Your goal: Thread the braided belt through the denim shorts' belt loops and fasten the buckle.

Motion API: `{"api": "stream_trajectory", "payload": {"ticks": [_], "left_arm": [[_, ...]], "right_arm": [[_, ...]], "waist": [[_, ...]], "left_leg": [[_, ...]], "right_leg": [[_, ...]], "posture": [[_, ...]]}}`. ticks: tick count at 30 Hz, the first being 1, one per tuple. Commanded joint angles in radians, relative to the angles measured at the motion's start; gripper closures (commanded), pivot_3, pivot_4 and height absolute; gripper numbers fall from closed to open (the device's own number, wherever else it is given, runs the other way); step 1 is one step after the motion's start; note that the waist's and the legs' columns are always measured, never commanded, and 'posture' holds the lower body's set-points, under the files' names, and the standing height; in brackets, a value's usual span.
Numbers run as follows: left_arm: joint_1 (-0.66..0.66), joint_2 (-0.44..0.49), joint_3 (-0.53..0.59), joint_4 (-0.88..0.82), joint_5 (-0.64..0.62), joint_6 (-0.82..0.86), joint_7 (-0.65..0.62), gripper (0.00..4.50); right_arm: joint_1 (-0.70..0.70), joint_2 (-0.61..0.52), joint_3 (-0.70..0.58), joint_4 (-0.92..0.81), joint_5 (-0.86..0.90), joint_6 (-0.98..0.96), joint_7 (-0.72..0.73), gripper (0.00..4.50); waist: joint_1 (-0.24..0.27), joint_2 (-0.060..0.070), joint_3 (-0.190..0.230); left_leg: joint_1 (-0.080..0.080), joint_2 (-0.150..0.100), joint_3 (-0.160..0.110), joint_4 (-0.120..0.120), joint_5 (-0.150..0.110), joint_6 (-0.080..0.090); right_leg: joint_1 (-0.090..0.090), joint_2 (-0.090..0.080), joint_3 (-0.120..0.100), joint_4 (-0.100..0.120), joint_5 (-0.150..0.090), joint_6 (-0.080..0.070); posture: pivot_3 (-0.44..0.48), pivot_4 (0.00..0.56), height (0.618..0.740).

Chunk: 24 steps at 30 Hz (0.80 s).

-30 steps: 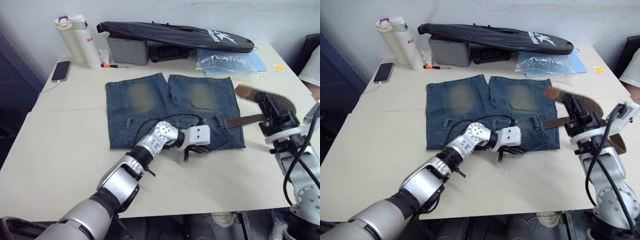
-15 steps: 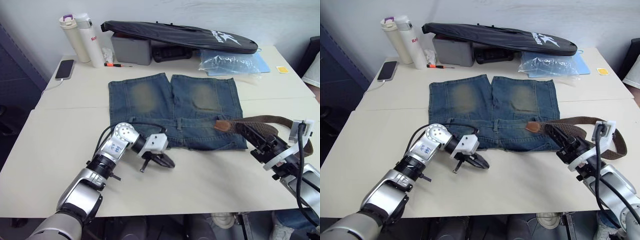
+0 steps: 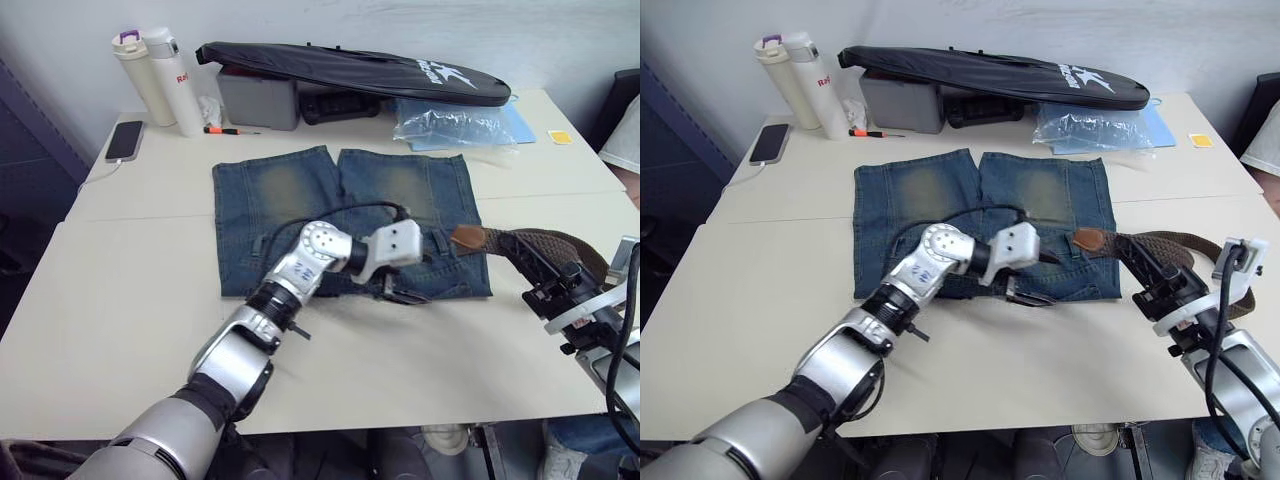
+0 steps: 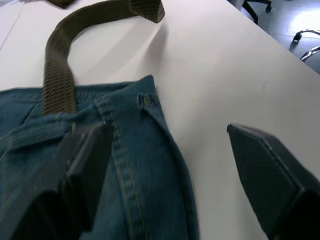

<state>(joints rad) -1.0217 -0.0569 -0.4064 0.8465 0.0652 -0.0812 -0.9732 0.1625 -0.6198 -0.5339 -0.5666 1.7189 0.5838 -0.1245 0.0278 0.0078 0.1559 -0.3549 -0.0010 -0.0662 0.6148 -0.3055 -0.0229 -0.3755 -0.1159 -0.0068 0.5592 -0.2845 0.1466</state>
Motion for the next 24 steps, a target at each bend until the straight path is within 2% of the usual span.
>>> {"api": "stream_trajectory", "payload": {"ticks": [1,3,6,9,13,14,19,24], "left_arm": [[-0.039,-0.046,-0.009,0.167,0.066,-0.039,0.105,0.47],[-0.053,-0.063,-0.009,0.23,0.093,-0.048,0.144,0.47],[-0.068,-0.071,-0.002,0.28,0.115,-0.06,0.163,1.21],[-0.076,-0.072,0.002,0.298,0.126,-0.076,0.156,2.56],[-0.07,-0.062,0.011,0.279,0.11,-0.108,0.066,4.31],[-0.064,-0.051,0.015,0.264,0.102,-0.119,0.032,4.47],[0.003,0.071,0.017,0.166,0.075,-0.124,-0.178,4.47],[0.131,0.244,0.025,-0.108,-0.02,-0.032,-0.435,4.47]], "right_arm": [[0.033,0.016,-0.053,-0.077,-0.007,-0.047,-0.02,4.5],[0.055,0.028,-0.058,-0.1,-0.015,-0.063,-0.031,4.5],[0.084,0.044,-0.065,-0.128,-0.018,-0.085,-0.04,4.5],[0.108,0.047,-0.065,-0.148,-0.018,-0.096,-0.044,4.5],[0.125,0.032,-0.07,-0.153,-0.02,-0.106,-0.037,4.5],[0.128,0.021,-0.075,-0.15,-0.019,-0.103,-0.034,4.5],[0.126,-0.017,-0.072,-0.136,0.001,-0.085,-0.015,4.5],[0.143,-0.002,-0.011,-0.14,0.005,-0.07,-0.01,4.5]], "waist": [[0.001,0.0,0.0],[-0.001,0.0,0.0],[0.001,0.0,0.0],[0.0,-0.001,0.0],[0.0,0.0,0.0],[0.0,0.0,0.0],[-0.005,0.0,0.0],[-0.009,0.002,-0.001]], "left_leg": [[0.0,0.0,0.0,0.0,-0.001,0.001],[0.0,0.0,0.0,0.0,-0.001,0.002],[0.0,0.0,0.0,0.0,-0.001,0.002],[0.0,0.0,0.0,0.001,-0.001,0.002],[0.0,0.0,0.0,0.0,-0.001,0.002],[0.0,0.0,0.0,0.0,-0.001,0.002],[0.0,0.0,0.001,0.0,-0.001,0.002],[0.003,0.004,0.0,-0.001,-0.001,0.002]], "right_leg": [[0.0,0.0,0.0,0.0,0.0,0.0],[0.0,0.0,0.0,0.0,0.0,0.0],[0.0,0.0,0.0,0.0,0.0,0.0],[0.0,0.0,0.0,0.0,0.0,0.001],[0.0,0.0,0.0,0.0,0.0,0.001],[0.0,0.0,0.0,0.0,0.0,0.001],[0.0,0.0,0.0,0.0,0.0,0.0],[0.0,0.002,0.0,0.007,-0.003,-0.006]], "posture": [[0.0,0.15,0.74],[0.0,0.15,0.74],[0.0,0.15,0.74],[0.0,0.15,0.74],[0.0,0.15,0.74],[0.0,0.15,0.74],[0.0,0.15,0.74],[0.0,0.15,0.74]]}}
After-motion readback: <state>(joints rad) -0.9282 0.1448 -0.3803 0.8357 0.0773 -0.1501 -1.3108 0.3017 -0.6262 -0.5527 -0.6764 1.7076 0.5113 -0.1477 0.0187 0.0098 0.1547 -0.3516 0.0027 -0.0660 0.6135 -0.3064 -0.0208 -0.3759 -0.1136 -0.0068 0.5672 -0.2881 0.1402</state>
